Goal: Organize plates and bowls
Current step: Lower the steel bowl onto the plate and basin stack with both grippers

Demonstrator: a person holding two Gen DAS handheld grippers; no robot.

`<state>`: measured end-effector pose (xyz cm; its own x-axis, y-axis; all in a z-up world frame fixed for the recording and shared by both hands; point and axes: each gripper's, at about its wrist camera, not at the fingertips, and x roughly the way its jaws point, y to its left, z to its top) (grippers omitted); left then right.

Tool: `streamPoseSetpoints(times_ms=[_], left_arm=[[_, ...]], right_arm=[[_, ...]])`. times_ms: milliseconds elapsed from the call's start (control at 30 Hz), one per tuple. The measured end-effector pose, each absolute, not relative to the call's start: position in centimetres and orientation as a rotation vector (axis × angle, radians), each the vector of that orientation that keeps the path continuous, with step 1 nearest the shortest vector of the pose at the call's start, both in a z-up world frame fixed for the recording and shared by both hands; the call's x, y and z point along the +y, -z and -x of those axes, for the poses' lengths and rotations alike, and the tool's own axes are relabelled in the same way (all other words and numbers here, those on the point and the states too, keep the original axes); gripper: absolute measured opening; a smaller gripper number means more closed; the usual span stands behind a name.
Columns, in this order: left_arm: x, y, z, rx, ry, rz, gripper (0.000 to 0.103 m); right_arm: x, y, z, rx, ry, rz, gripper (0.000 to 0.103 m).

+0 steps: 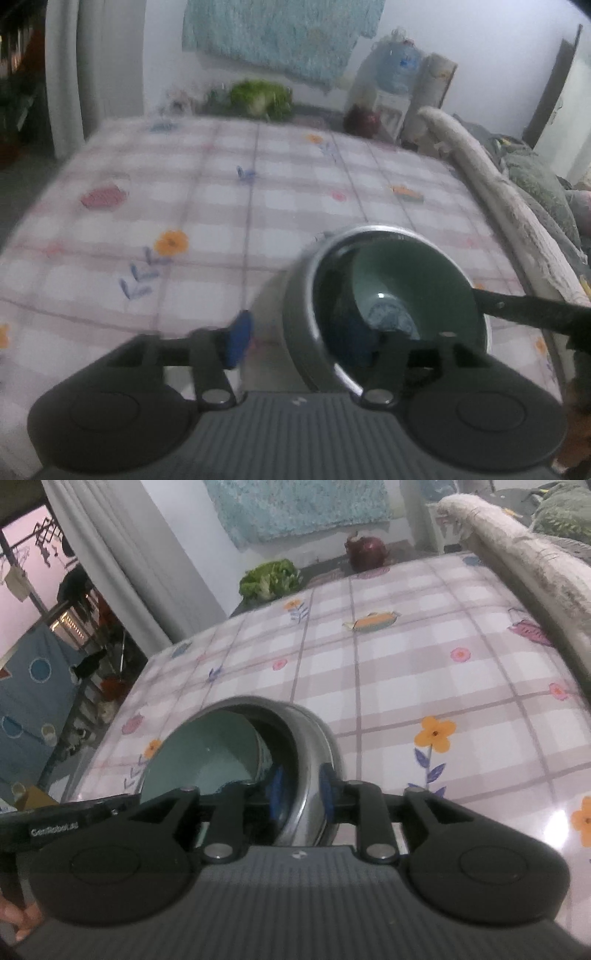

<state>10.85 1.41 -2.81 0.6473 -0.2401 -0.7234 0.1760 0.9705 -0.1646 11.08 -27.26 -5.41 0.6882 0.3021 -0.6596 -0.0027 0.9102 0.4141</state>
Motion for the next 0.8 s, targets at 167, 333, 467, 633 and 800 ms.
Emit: streamPoseSetpoints(times_ms=[167, 333, 467, 633, 800], left_arm=[[1.9, 0.9, -9.0, 0.78, 0.262, 0.07, 0.077], [1.3, -0.7, -6.5, 0.72, 0.307, 0.033, 0.091], [0.8, -1.3, -4.8, 0.683, 0.344, 0.024, 0.098], [0.2, -1.7, -3.0, 0.661, 0.369, -0.002, 0.103], [-0.2, -2.0, -1.8, 0.654, 0.367, -0.016, 0.103]], right_arm=[[-28.4, 3.7, -9.0, 0.725, -0.151, -0.402, 0.06], [-28.3, 2.3, -6.2, 0.686, -0.143, -0.379, 0.079], [-28.0, 2.0, -3.9, 0.697, -0.138, -0.365, 0.081], [-27.4, 2.2, -1.4, 0.704, -0.119, -0.365, 0.087], [-26.9, 2.5, 0.6, 0.711, -0.105, -0.35, 0.092]])
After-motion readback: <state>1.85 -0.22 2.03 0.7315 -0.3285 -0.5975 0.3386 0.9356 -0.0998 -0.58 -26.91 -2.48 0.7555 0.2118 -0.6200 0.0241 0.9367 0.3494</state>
